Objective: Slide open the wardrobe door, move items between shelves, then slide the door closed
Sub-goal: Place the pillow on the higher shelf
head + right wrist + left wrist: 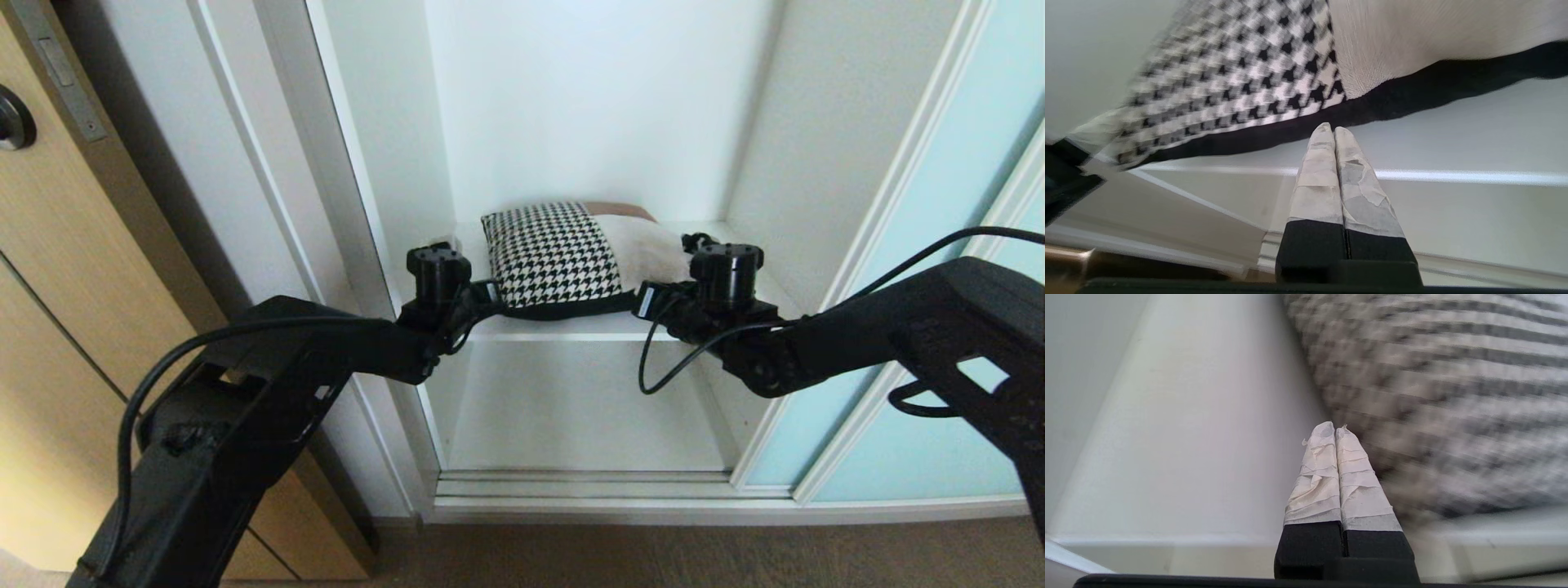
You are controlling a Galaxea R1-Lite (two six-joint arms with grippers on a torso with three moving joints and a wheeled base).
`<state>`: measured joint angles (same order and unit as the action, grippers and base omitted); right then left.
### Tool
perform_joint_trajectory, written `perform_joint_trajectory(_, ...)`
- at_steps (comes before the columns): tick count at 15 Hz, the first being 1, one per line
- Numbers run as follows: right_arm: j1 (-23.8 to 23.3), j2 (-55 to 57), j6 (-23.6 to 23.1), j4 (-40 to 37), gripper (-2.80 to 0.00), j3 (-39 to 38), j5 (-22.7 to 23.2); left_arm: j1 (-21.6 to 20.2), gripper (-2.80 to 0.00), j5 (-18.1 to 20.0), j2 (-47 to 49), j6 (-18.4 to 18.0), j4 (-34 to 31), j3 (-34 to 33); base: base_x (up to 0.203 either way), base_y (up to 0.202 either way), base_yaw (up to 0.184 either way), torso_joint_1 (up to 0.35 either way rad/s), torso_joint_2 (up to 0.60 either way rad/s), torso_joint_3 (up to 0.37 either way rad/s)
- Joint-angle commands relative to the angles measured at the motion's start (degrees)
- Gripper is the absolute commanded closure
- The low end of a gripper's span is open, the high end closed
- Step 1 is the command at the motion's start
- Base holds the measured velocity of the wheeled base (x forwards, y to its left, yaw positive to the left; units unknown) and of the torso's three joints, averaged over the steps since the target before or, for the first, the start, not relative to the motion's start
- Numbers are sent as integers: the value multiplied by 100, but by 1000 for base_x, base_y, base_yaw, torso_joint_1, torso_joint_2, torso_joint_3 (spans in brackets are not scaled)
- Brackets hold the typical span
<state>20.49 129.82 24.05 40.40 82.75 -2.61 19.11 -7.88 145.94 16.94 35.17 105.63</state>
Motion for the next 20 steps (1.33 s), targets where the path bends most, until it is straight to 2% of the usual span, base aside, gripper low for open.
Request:
perform_joint_trajectory(1,30,-1277,-4,33,0,-792,-28,94,0,-17,-1137,-21,17,-748,0,0,0,0,0,0)
perform_joint_trajectory(3,37,-2223,-53,6,0,-1441,-161,173,0,-22,-2231,-68,8,-1653,0,0,0,0,0,0)
perform_joint_trajectory(6,102,-3689,-335,-188,0,-2425,-731,246,0,-99,-4021,-238,1,-3302,0,0,0,0,0,0)
perform_joint_trajectory(8,192,-4657,-638,-284,0,-3188,-1137,265,0,-409,-5125,-457,4,-4321,0,0,0,0,0,0)
perform_joint_trajectory(11,308,-6193,-1031,-705,0,-4061,-1616,272,0,-1080,-6562,-683,-30,-5751,0,0,0,0,0,0)
perform_joint_trajectory(14,315,-7869,-1168,-1841,0,-4595,-1834,168,0,-1684,-7747,-765,-92,-6989,0,0,0,0,0,0)
perform_joint_trajectory(16,30,-8838,-1172,-2565,0,-4834,-1902,126,0,-1972,-8453,-808,-207,-7836,0,0,0,0,0,0)
perform_joint_trajectory(19,-972,-9943,-1175,-3057,0,-5669,-1948,31,0,-2549,-9508,-840,-323,-8733,0,0,0,0,0,0)
perform_joint_trajectory(20,-1278,-10283,-1174,-3114,0,-6055,-1943,-180,0,-2684,-9853,-850,-350,-8859,0,0,0,0,0,0)
